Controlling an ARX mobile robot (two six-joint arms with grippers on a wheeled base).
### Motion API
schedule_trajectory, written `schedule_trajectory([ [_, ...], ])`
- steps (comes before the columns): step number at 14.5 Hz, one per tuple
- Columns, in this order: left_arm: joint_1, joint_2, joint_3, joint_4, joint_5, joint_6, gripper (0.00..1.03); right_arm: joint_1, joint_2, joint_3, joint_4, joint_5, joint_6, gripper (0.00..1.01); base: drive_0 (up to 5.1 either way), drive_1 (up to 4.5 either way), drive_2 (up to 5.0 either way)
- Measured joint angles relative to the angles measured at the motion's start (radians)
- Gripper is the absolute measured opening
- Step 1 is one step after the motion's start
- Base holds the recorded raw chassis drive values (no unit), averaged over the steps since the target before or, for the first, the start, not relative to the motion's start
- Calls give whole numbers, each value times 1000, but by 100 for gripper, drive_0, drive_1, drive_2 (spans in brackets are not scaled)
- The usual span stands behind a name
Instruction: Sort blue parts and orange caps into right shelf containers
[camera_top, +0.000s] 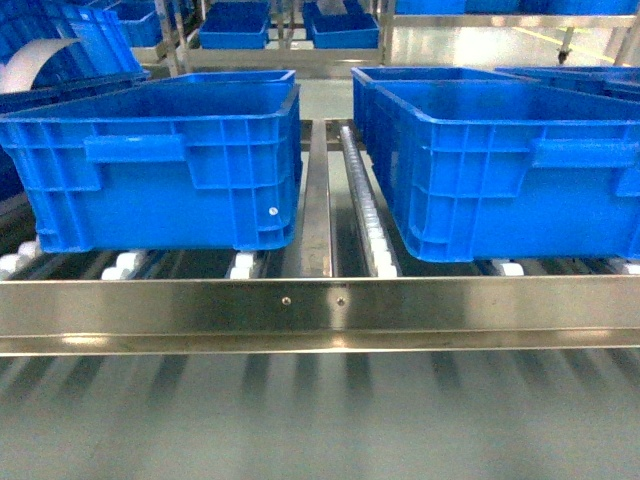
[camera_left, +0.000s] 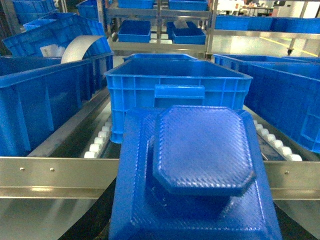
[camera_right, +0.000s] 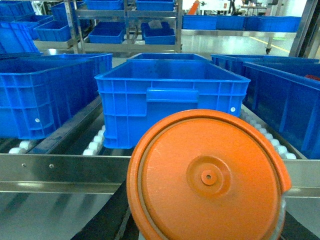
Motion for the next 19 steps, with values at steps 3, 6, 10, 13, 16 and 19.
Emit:
schedule_trajectory([
  [3, 0, 0, 0, -1, 0, 0, 43, 0, 0, 0, -1, 0, 0, 44, -1, 420, -422],
  [6, 0, 0, 0, -1, 0, 0, 43, 0, 0, 0, 0, 0, 0, 44, 3, 425, -418],
  [10, 0, 0, 0, 0, -3, 0, 43, 0, 0, 0, 2, 0, 0, 44, 2, 425, -421],
  [13, 0, 0, 0, 0, 0, 0, 43, 0, 0, 0, 0, 0, 0, 44, 3, 427, -421],
  [16, 0, 1, 0, -2, -1, 0, 43, 0, 1, 0, -2, 0, 0, 44, 3, 144, -139],
  [19, 0, 0, 0, 0, 0, 0, 43, 0, 0, 0, -1, 0, 0, 44, 0, 0, 0],
])
